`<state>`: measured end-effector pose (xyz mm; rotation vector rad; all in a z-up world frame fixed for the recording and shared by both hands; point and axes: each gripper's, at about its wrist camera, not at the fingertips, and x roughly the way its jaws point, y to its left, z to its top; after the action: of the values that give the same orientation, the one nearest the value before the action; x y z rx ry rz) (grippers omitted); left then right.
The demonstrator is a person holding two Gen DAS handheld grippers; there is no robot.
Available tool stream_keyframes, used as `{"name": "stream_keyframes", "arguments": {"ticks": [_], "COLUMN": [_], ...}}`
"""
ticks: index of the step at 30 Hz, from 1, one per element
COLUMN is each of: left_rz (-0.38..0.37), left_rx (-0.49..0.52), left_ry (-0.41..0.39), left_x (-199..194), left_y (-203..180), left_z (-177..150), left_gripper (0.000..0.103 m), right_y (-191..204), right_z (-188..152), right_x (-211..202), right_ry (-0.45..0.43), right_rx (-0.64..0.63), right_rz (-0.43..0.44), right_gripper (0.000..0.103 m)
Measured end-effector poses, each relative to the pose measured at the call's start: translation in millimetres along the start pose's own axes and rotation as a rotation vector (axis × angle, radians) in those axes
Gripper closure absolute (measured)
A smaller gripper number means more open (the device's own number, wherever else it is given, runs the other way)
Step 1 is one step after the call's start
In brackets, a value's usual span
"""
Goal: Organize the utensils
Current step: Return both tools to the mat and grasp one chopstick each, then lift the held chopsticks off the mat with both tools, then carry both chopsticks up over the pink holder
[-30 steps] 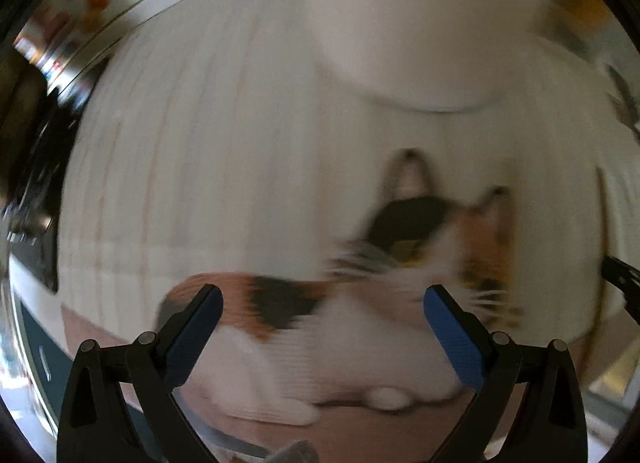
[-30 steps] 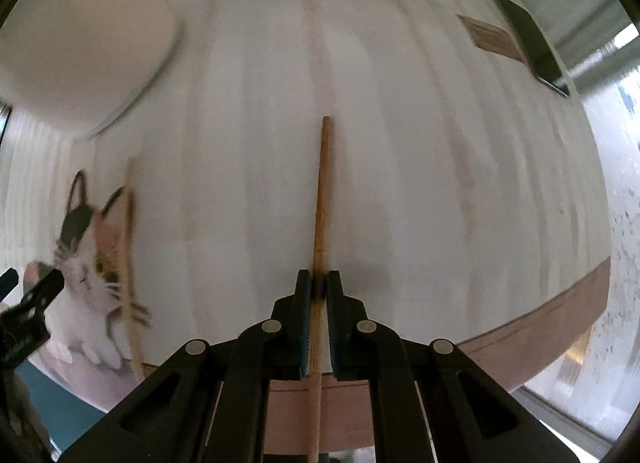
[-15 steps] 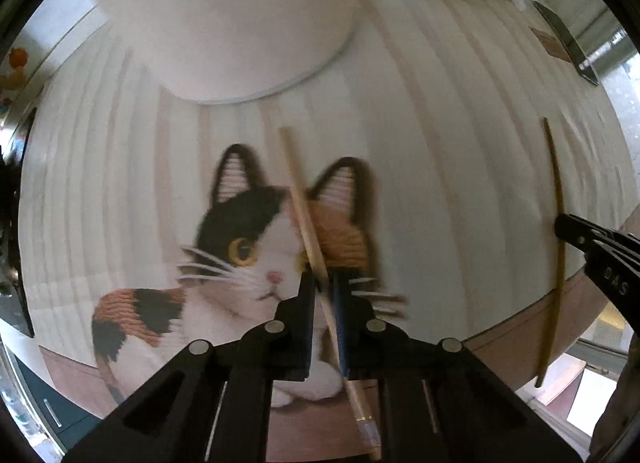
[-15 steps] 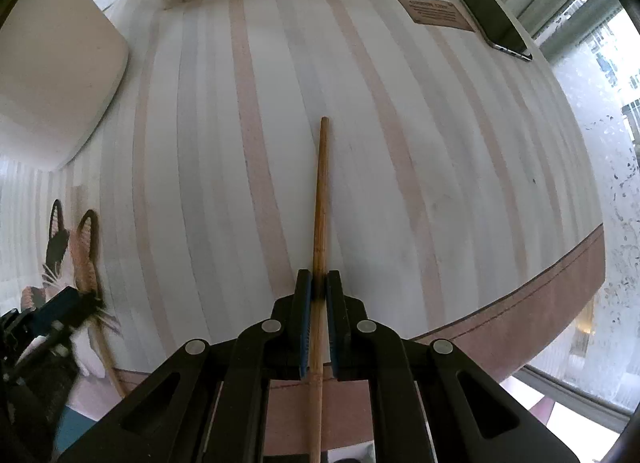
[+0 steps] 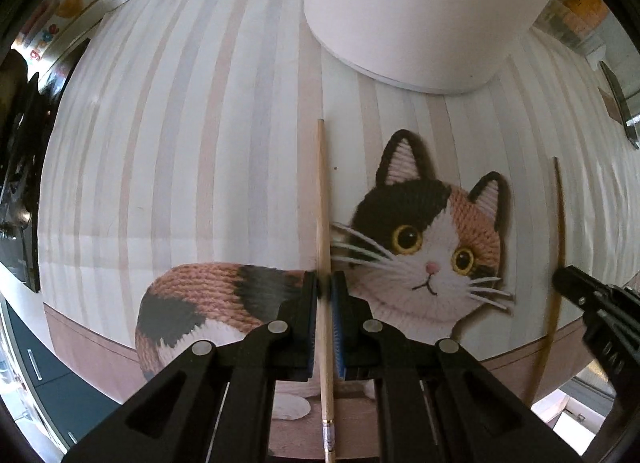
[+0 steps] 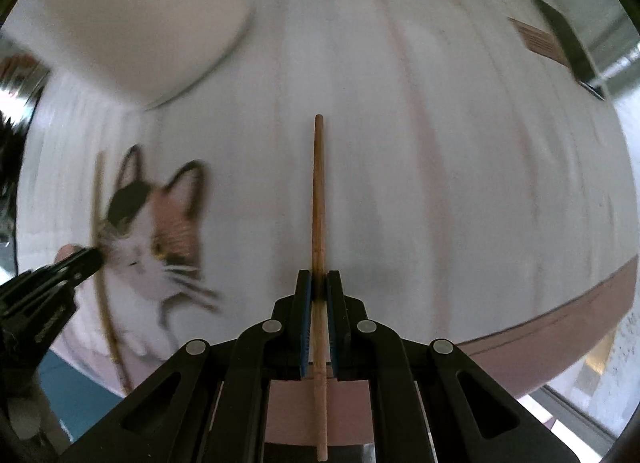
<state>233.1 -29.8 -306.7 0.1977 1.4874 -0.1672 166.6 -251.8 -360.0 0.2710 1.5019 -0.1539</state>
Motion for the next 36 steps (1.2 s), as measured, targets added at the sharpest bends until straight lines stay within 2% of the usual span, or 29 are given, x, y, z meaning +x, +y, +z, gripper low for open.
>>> {"name": "stream_keyframes", "arguments": {"ticks": [5,11,19,23,26,30,36], "left_rz": [0.012,0.005,0.012,0.027,0.034,0.037,0.063], "left_rx": [-0.003,-0.024,-0.023,-0.026,-0.031,-0.032,-0.048], "left_ry": [-0.001,0.005,0.002,-0.011,-0.040,-0.093,-0.189], "left_x": [6,6,7,8,4,-17,-59], "left_y": [-19,-25,-23,-23,-20,-18,-10], "left_z": [-7,4,6,1,-9,-13,-14], "left_gripper": [0.098,0.098,0.098,0.099,0.099,0.099,0.099], "right_y": [12,26,76,81,70,54,50], "right_z": [3,19,35,33,22,16,12], "right_x": [3,6,7,9,0,-25,-67], "right_ry": [0.024,0.075,0.065,0.047,0.033,-0.016,-0.125], "right_rx": [-0.057,-0.104,-0.125,-0.116,-0.094,-0.085,-0.081], "right_rz": [-0.036,-0.063,-0.098,-0.089,-0.066,-0.050,-0.037], "right_gripper": [0.095,0.095,0.095,0.095,0.096,0.096,0.096]}}
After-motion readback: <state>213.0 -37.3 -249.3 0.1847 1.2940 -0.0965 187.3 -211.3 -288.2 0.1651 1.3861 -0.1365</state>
